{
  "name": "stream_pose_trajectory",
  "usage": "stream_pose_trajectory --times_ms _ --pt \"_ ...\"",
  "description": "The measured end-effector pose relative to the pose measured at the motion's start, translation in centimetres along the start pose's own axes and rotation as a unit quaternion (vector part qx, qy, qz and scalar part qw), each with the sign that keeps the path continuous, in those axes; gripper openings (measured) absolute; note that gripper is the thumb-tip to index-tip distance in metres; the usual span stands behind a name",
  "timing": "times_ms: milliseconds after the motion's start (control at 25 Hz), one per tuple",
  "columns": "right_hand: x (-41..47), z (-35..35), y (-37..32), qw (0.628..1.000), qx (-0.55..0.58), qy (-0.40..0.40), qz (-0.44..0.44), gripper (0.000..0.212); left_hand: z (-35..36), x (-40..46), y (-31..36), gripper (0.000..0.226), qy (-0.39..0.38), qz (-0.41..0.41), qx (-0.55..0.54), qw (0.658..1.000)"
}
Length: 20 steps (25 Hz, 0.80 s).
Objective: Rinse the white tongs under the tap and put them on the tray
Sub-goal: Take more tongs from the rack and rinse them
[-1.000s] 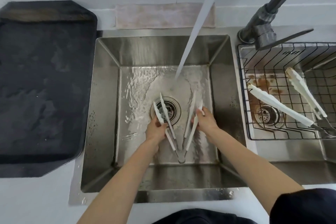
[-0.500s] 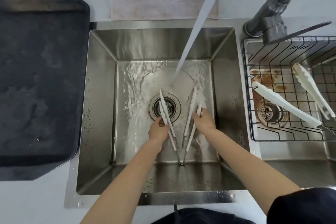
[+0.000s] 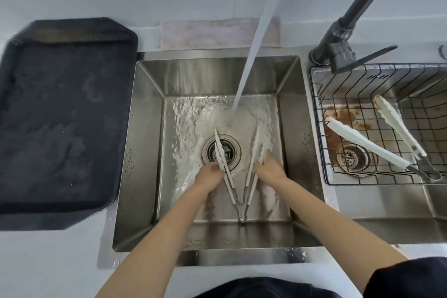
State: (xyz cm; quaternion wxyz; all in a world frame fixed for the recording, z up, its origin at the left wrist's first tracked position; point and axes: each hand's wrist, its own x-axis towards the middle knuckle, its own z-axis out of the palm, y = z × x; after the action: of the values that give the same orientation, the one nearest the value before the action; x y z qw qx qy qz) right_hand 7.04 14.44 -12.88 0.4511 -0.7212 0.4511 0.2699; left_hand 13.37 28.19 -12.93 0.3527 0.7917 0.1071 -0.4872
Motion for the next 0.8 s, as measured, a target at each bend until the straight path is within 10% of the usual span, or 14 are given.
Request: stream_pose_trajectory --times_ms 360,800 --pt "-5.8 -5.1 -2.4 0.943 -0.257 0.079 -0.198 0.065 -0.8 -6.7 6.2 0.053 0.035 0.191 0.328 0.924" --pt "-9.7 -13.5 1.2 0.929 -0.238 0.165 -0.230 0.059 5.0 -11.8 12.1 0.053 0.098 0.300 0.506 0.803"
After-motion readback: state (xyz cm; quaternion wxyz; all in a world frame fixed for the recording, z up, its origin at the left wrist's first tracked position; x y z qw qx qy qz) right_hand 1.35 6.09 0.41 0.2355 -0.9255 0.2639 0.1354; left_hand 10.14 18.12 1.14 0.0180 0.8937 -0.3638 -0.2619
